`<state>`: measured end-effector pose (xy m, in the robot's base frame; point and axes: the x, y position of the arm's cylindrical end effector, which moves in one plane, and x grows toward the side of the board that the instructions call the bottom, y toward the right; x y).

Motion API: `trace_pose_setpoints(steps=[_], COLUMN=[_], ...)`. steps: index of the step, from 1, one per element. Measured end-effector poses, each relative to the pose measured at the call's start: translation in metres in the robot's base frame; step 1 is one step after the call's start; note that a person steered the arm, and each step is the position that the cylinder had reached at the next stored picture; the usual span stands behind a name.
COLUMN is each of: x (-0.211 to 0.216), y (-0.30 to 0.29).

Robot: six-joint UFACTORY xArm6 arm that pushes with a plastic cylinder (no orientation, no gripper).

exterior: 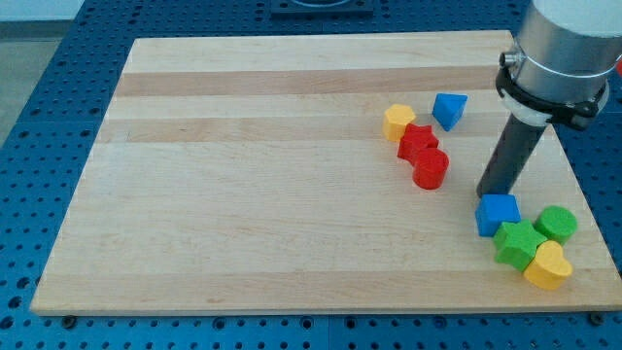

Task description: Move the red star diagonal to the bottom left of the red circle

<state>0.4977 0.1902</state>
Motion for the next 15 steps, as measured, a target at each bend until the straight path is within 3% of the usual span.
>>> trace_pose_setpoints(steps=[1, 2, 3, 5, 9, 12, 15], x=[-0.024, -0.076, -0.094, -0.176, -0.134, -0.128, -0.087], y=[0.000, 0.032, 0.042, 0.010, 0.002, -0.039, -0.070])
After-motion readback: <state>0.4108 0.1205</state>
